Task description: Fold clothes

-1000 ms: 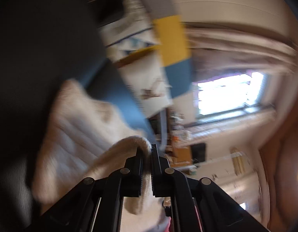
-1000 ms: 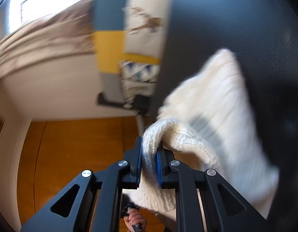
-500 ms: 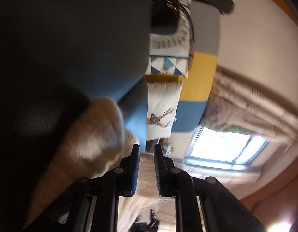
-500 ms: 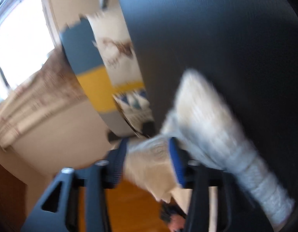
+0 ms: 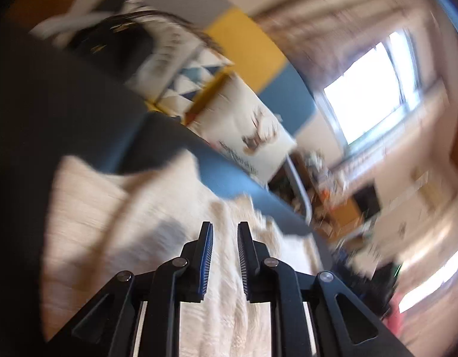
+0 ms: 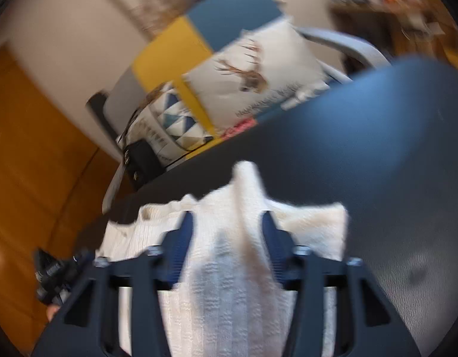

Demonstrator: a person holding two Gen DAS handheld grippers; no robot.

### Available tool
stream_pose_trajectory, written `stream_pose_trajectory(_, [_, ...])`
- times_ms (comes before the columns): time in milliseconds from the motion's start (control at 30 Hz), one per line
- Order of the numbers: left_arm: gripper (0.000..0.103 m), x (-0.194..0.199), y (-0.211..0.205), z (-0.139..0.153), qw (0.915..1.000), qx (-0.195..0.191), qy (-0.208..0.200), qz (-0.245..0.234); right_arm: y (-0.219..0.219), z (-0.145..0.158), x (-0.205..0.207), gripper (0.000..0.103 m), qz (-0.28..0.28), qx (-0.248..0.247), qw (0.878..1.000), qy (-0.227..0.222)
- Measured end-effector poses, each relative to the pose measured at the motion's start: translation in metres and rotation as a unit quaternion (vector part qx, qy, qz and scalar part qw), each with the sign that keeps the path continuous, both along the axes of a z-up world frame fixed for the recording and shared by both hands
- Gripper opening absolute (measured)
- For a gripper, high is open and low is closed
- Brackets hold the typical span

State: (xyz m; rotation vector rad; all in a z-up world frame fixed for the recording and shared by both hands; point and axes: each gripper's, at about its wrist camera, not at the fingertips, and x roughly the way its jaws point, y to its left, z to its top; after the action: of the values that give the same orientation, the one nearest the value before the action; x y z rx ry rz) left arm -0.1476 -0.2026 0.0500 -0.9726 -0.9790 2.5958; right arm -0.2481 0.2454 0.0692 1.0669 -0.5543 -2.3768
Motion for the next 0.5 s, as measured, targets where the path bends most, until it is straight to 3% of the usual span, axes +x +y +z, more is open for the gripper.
stream_pose_trajectory(67, [0.015, -0.005, 0.012, -0.009, 0.9987, -0.049, -0.017, -0.003, -0.023, -0.018, -0.015, 0.019, 0.044, 0.017, 0.999, -0.021])
stream_pose_trajectory(133, [0.015, -0.007, 0.016, -0.017, 0.9967, -0.076, -0.028, 0.0, -0.037, -0.034, -0.028, 0.019, 0.04, 0.039, 0.997, -0.053])
stream_pose_trajectory(200, [0.014, -0.003, 0.009, -0.023, 0.998, -0.058, -0.023, 0.009, -0.034, -0.043, -0.036, 0.015, 0.01, 0.059, 0.996, -0.06])
stream_pose_trajectory(267, [0.007, 0.001, 0.002, -0.03, 0.9989, -0.04, -0.017, 0.017, -0.019, -0.051, -0.045, 0.013, -0.041, 0.055, 0.996, -0.058])
stream_pose_trajectory(333, [0.006, 0.003, -0.003, -0.034, 0.9993, -0.028, -0.013, 0.022, -0.003, -0.061, -0.049, 0.0, -0.079, 0.043, 0.995, -0.05])
stream_pose_trajectory(500, [0.006, 0.001, -0.003, -0.033, 0.9995, -0.023, -0.008, 0.022, 0.016, -0.064, -0.04, 0.002, -0.09, 0.009, 0.995, -0.05])
